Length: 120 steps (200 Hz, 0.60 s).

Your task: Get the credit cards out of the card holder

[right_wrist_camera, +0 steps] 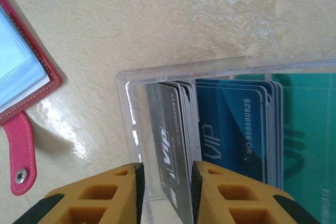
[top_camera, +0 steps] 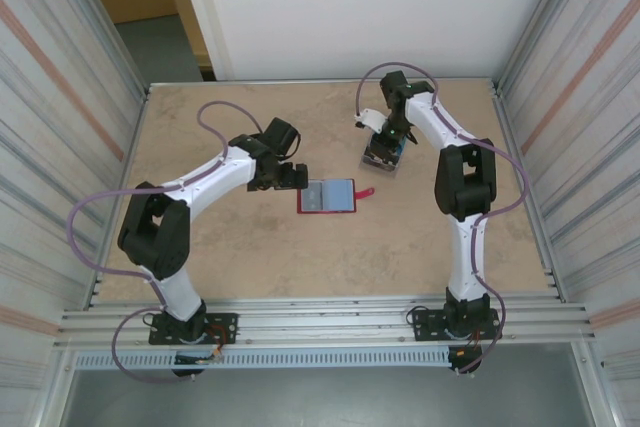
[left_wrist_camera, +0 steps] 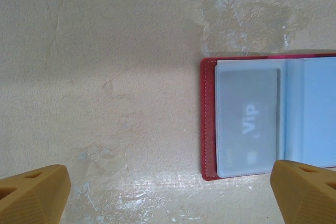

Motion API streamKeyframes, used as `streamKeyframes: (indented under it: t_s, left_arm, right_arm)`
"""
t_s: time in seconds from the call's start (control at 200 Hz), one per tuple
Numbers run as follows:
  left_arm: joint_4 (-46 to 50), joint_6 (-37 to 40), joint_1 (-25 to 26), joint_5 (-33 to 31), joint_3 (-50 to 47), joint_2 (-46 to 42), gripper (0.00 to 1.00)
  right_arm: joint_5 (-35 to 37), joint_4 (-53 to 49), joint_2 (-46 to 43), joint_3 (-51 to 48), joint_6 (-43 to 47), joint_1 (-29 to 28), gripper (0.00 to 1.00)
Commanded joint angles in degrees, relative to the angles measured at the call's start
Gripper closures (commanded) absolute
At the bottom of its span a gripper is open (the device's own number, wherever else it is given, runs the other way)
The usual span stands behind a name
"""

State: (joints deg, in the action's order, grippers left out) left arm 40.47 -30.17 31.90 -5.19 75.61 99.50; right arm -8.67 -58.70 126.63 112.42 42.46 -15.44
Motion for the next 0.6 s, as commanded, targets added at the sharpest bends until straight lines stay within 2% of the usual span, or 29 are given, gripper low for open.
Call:
streamKeyframes:
  t_s: [0.0,0.105,0.165,0.241,0.436,0.596]
  left_arm:
    - [0.8,0.4,-0.9,-1.1,-1.2,-3.2,0.01]
    - [0.1,0.0,-1.8,-1.3,-2.5,-4.6,0.01]
    - [-0.8,-0.7,-2.6,-1.4,-3.9,-5.8,0.01]
    - [-2.0,-1.9,-4.2,-1.3,-6.1,-7.5,0.01]
    - [-5.3,-3.7,-9.2,-1.6,-12.3,-13.2,0.01]
    - [-6.9,-4.3,-12.5,-3.0,-16.8,-17.6,0.01]
  right_arm:
    - [2.4,-0.8,-3.1,1.8,-3.7,-0.2,0.68]
    - [4.9,0.7,-6.9,1.6,-10.7,-0.8,0.66]
    - [6.7,0.4,-8.5,1.7,-17.3,-1.8,0.62]
    - [10.1,0.9,-11.1,-0.6,-26.5,-4.0,0.63]
    - [20.9,8.0,-18.0,-16.6,-48.2,-16.2,0.61]
    - [21.2,11.6,-16.3,-20.8,-61.0,-26.2,0.6]
